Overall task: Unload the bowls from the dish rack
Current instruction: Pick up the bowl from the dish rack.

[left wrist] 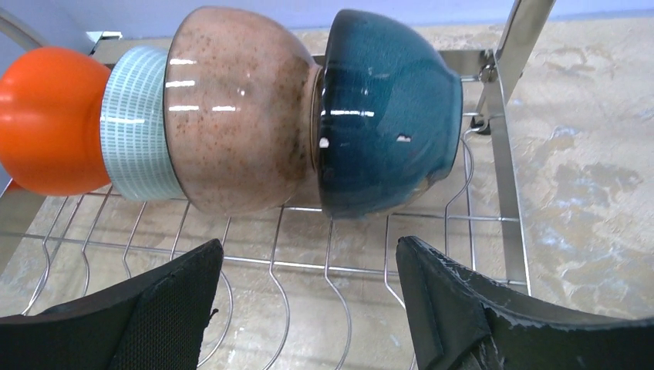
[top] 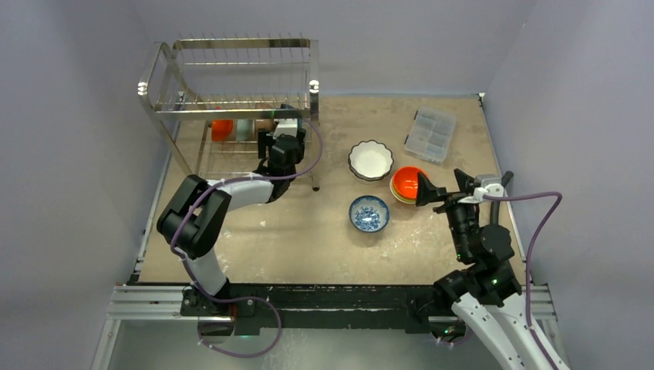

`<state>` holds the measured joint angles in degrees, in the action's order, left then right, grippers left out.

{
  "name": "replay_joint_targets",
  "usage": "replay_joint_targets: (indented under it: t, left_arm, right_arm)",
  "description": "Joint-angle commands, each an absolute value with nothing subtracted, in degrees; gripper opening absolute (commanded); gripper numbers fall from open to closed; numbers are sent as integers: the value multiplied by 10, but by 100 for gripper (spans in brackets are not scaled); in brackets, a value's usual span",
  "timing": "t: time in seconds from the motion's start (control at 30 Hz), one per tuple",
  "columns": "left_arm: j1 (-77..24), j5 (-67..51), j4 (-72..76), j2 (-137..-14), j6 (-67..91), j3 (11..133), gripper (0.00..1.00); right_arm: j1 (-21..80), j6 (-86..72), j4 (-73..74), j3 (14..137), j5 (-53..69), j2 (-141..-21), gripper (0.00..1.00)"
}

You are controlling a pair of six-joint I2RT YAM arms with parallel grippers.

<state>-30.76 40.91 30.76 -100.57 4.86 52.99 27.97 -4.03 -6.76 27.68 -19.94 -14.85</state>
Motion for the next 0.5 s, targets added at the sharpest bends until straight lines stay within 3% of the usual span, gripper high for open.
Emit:
replay_joint_targets:
  t: [0.0, 0.27, 0.47]
  left_arm:
    - [-306, 414, 328, -1020, 40, 567, 82]
    - [-306, 429, 319, -1039, 42, 595, 82]
    - [-306, 429, 315, -1028, 53, 592, 82]
  right_arm:
    - [280, -39, -88, 280, -198, -151, 99]
    - [281, -44, -93, 302, -177, -199, 99]
    - [281, -119, -103, 356, -31, -351, 99]
